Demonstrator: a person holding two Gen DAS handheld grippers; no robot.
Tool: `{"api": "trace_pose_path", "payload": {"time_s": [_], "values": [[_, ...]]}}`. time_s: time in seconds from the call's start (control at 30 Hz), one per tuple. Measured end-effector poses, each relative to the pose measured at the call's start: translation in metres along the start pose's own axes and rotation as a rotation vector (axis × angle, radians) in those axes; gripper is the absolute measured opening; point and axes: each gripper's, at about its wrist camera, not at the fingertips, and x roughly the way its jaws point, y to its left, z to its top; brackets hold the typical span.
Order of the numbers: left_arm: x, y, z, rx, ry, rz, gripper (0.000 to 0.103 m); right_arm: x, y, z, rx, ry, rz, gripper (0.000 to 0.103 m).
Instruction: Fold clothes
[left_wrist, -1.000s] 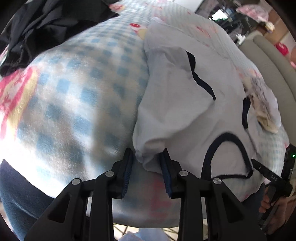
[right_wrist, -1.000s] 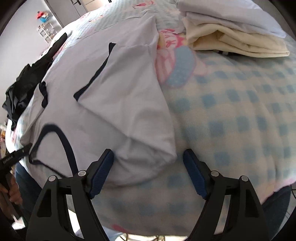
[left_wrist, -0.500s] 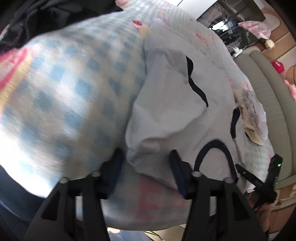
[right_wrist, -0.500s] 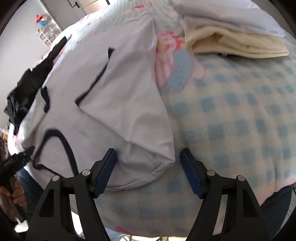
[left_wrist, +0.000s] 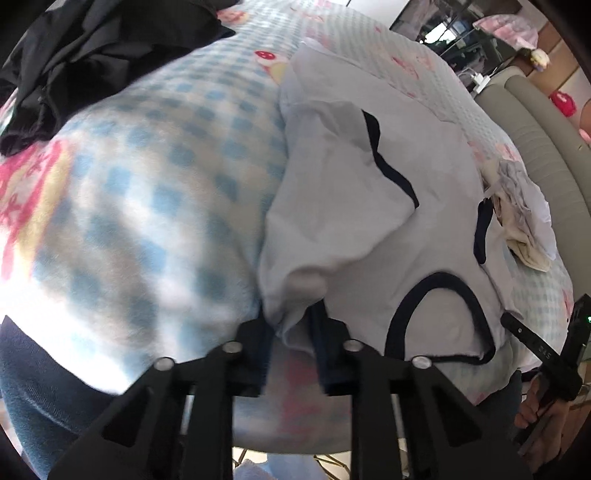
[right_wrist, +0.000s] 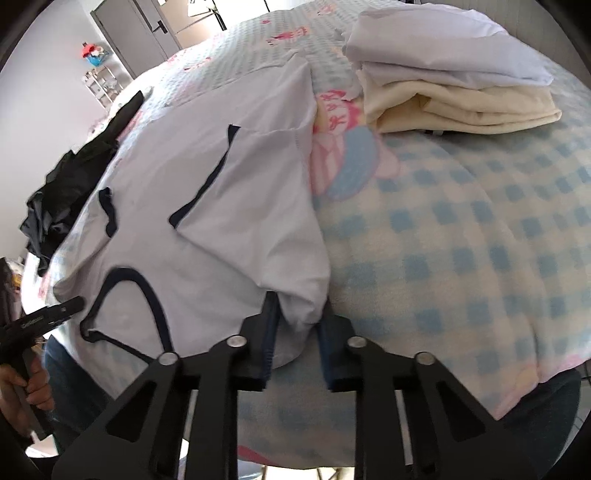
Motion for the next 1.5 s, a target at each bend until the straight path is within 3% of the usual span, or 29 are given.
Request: {"api": "trace_pose_path", "payload": {"time_s": [0.17,0.33,0.4,0.53,0.67,0.77,0.87,0.97,1.0,1.03,1.1,1.2,1.33,1.37,1.5], "values": [[-0.018,0.021,-0.013,0.032,-0.003,-0.003,0.012,0.002,0.005,-0.018,-0.045,0.044,-0.071,0.01],[-0.018,0.037,-0.016,-0.027,0.004,-0.065,0.016,-0.002,-0.005,-0.023,0.014,0.036,0.009,0.011],[-0.014,0.039,-0.012,-0.056,0.004,-0.089,0.017,0.002,-0.01,-0.018,0.065,0.032,0.053,0.028],[-0.015,0.044,-0.004,-0.067,-0.007,-0.095,0.019,0.017,-0.006,-0.002,0.108,0.023,0.105,0.045],[-0.027,0.051,-0.004,-0.079,-0.05,-0.099,0.02,0.023,-0.002,-0.001,0.097,0.03,0.07,0.045],[-0.018,0.058,-0.007,-0.117,-0.03,-0.133,0.032,0.017,-0.004,-0.005,0.076,0.016,0.083,0.03],[-0.01,0.06,-0.011,-0.122,-0.026,-0.141,0.033,0.026,-0.006,-0.006,0.073,0.044,0.1,0.031],[-0.008,0.048,-0.007,-0.094,-0.045,-0.127,0.021,0.039,-0.008,-0.001,0.103,0.05,0.124,0.039],[-0.011,0.045,-0.005,-0.091,-0.06,-0.127,0.013,0.044,-0.003,0.002,0.089,0.049,0.109,0.039],[-0.015,0.043,-0.004,-0.089,-0.077,-0.128,0.013,0.046,0.003,0.004,0.068,0.043,0.09,0.037],[-0.02,0.044,-0.003,-0.082,-0.08,-0.129,0.012,0.044,0.014,0.007,0.033,0.024,0.06,0.02],[-0.024,0.051,-0.005,-0.085,-0.066,-0.132,0.013,0.034,0.02,0.006,0.022,-0.001,0.048,0.013],[-0.016,0.067,-0.011,-0.148,-0.022,-0.177,0.015,0.022,0.006,-0.007,0.043,0.017,0.079,0.015],[-0.013,0.068,-0.011,-0.157,-0.017,-0.179,0.015,0.029,0.006,-0.007,0.048,0.032,0.083,0.022],[-0.006,0.059,-0.008,-0.154,0.0,-0.16,0.016,0.047,0.004,-0.004,0.101,0.051,0.114,0.03]]}}
